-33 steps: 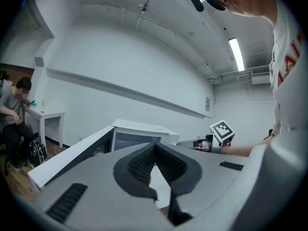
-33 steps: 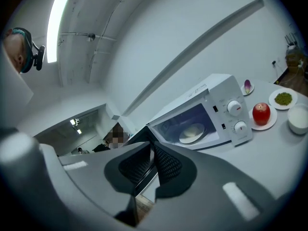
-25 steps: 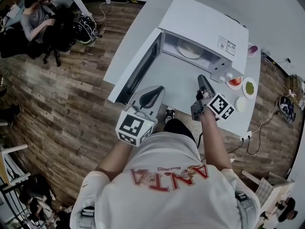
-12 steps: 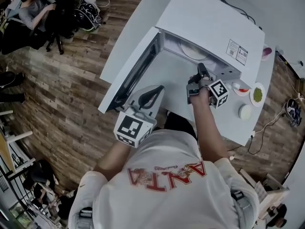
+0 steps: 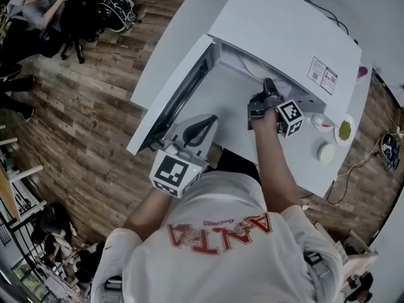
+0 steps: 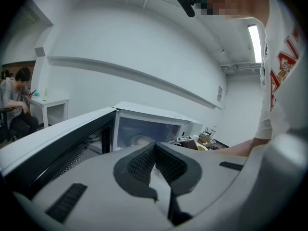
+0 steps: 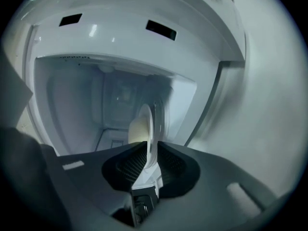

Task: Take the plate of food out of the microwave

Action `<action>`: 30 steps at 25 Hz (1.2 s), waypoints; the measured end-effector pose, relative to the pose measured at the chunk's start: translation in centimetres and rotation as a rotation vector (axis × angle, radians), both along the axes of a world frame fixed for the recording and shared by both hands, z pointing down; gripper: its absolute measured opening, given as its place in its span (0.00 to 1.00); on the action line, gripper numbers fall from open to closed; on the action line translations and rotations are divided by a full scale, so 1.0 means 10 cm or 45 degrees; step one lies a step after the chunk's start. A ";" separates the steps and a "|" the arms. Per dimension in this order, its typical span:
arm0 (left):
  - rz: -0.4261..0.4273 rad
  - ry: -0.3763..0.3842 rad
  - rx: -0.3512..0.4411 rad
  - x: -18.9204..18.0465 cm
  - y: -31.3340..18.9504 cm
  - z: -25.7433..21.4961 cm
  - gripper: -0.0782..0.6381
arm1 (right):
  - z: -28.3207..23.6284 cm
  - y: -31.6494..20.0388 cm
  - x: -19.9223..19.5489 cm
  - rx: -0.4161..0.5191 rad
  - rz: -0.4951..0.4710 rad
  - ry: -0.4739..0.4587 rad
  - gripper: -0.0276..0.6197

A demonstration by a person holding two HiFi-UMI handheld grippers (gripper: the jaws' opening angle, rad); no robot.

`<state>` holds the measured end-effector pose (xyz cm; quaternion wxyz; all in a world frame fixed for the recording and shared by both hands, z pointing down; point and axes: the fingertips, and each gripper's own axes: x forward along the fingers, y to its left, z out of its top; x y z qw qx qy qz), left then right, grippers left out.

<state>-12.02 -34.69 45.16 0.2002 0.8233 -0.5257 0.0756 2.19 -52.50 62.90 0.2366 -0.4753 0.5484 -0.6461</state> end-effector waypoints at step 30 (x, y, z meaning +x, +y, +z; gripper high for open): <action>0.014 -0.016 -0.031 0.02 0.15 0.06 0.12 | -0.03 0.18 0.06 -0.024 -0.014 -0.041 0.07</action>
